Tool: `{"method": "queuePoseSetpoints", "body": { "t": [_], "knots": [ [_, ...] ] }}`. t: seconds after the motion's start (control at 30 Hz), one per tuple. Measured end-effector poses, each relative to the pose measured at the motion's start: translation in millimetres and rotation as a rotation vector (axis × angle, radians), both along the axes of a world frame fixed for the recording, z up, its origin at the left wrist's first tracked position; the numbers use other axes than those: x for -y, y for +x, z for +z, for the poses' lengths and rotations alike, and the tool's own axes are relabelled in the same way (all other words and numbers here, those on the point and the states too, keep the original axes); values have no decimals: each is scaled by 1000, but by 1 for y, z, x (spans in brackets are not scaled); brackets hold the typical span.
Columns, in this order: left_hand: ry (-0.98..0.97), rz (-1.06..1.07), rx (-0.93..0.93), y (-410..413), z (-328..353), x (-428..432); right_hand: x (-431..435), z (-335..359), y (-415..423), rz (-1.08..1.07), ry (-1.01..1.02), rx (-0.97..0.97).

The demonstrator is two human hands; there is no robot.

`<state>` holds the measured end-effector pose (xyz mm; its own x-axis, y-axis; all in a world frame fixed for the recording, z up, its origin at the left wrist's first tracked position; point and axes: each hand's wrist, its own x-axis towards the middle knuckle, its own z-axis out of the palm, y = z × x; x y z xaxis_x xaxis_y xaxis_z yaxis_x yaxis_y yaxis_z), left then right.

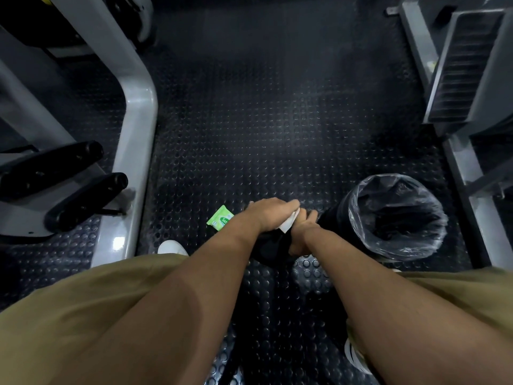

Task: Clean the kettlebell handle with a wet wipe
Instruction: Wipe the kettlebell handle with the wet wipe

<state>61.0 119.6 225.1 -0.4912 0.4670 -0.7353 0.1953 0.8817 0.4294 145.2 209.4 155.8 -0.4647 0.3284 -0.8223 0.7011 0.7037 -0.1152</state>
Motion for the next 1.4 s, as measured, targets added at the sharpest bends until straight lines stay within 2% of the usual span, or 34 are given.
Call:
{"method": "queuePoseSetpoints", "body": {
  "t": [0.23,0.47,0.77,1.03,1.3,1.4],
  "knots": [
    [-175,-159,-181,-5,-13,8,1,-1,0,22,44,12],
    [-55,-24,-9,0,0,-11,-3,2,1,44,-3,-2],
    [-208,-182,-141,-17,-14,14,2,5,1,26,39,2],
    [-94,-225,-66,5,-8,-16,-3,12,2,32,-31,-6],
    [-210,-210,-163,-9,-15,5,1,10,0,23,6,4],
    [-176,-221,-145,-3,-11,-2,-1,7,0,15,-6,13]
  ]
}}
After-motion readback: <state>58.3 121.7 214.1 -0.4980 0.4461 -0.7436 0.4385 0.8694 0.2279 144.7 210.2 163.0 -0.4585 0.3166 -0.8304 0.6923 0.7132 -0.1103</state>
